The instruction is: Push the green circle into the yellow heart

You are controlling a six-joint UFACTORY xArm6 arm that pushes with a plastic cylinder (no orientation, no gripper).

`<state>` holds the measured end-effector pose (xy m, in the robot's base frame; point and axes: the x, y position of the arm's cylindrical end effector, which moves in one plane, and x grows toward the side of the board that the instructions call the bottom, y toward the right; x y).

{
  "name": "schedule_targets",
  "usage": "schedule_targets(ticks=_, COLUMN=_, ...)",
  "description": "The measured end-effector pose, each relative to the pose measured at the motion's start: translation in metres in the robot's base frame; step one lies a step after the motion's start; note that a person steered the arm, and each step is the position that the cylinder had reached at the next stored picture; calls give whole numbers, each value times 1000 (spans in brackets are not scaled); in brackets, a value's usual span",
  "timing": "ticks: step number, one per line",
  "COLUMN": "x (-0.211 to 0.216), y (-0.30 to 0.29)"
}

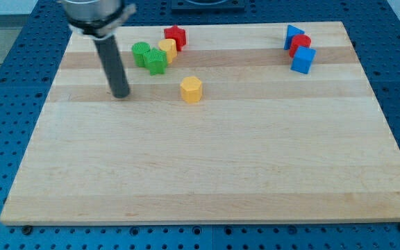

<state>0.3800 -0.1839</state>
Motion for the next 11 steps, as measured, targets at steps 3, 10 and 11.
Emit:
schedule_targets(ticks=3, x=-74, y=3)
schedule_targets(ticks=10, x=-111, y=37)
schedule_targets(ticks=11, x=-111, y=44)
